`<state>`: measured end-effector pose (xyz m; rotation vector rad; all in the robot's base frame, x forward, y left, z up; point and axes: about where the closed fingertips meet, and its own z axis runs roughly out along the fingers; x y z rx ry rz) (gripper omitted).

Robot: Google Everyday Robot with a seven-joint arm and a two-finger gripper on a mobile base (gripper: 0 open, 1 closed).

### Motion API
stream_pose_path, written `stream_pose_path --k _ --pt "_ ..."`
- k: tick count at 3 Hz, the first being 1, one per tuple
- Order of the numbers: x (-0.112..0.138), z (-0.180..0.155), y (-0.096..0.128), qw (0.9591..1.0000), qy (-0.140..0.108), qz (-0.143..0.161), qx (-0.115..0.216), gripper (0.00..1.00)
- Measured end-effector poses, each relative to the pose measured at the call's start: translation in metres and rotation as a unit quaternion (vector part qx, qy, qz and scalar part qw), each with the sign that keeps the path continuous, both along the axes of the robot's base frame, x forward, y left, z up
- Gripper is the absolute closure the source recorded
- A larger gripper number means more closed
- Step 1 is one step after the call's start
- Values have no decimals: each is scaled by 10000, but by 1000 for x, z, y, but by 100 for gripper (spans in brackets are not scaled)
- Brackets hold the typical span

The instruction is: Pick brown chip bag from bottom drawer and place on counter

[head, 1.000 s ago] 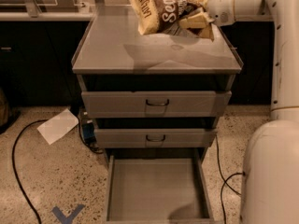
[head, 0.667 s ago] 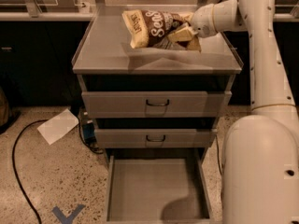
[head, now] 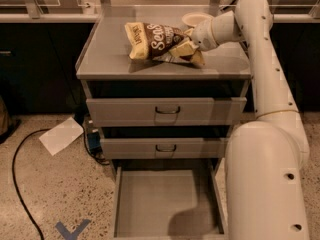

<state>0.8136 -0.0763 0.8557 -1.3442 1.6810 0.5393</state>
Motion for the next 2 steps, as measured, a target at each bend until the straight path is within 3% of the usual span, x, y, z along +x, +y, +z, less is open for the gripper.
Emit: stream_pose_path --k 2 --pt "0 0 0 10000 0 0 0 45"
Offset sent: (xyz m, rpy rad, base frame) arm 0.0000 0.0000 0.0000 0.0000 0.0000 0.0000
